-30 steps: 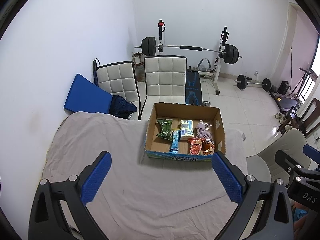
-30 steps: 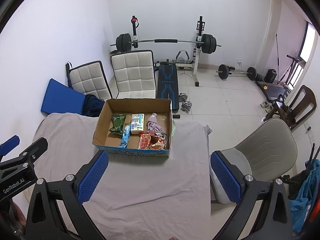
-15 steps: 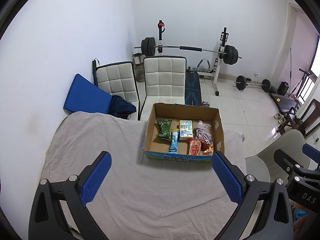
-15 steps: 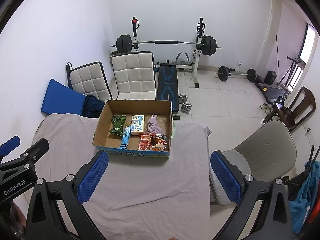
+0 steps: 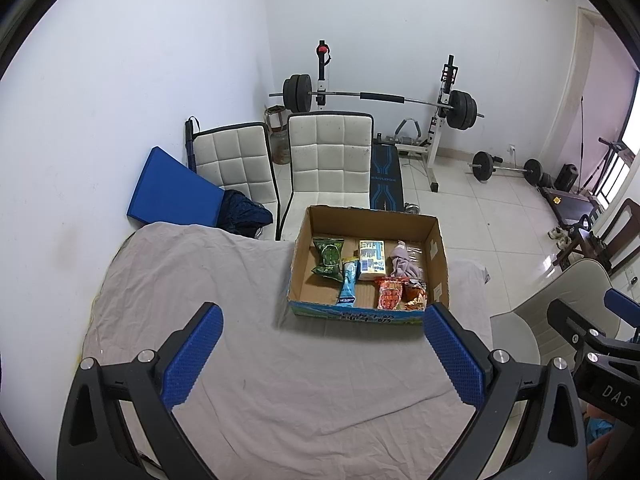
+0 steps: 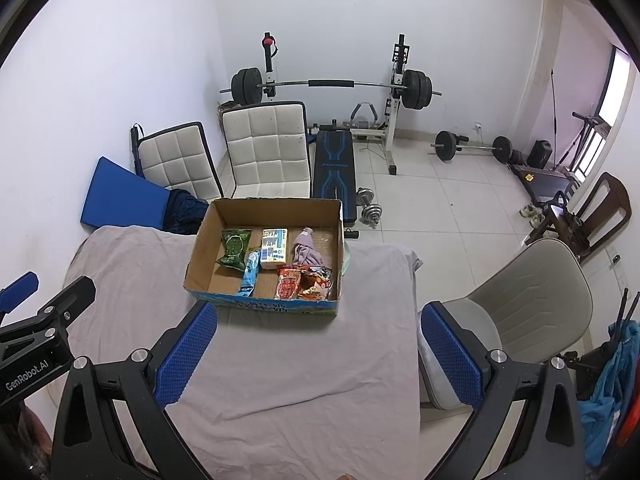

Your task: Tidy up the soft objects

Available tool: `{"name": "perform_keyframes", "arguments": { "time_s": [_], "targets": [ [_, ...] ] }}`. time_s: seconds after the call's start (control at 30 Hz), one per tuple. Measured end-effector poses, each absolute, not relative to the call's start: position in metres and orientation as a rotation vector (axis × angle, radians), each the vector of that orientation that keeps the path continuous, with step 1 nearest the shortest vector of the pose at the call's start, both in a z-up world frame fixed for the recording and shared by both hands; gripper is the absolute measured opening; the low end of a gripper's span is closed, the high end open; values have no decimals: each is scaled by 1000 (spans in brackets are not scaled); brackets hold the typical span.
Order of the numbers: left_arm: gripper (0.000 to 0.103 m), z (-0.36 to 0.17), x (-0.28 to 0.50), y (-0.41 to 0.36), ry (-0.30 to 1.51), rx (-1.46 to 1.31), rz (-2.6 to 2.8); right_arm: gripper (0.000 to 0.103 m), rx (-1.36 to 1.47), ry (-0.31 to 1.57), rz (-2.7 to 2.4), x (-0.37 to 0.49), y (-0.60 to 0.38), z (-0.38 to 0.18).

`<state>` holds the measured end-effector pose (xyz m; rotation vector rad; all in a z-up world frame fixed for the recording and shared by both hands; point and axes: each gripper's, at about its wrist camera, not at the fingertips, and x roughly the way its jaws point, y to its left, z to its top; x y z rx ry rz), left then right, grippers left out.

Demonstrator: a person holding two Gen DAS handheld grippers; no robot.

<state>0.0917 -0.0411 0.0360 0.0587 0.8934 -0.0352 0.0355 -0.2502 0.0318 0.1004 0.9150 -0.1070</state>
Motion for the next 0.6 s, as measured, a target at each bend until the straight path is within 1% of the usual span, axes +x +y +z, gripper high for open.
{"name": "perform_keyframes", "arguments": {
  "time_s": [0.6],
  "targets": [
    [103,37,92,-40,889,58,-35,103,91,908,-107,35,-251,32]
  ]
}}
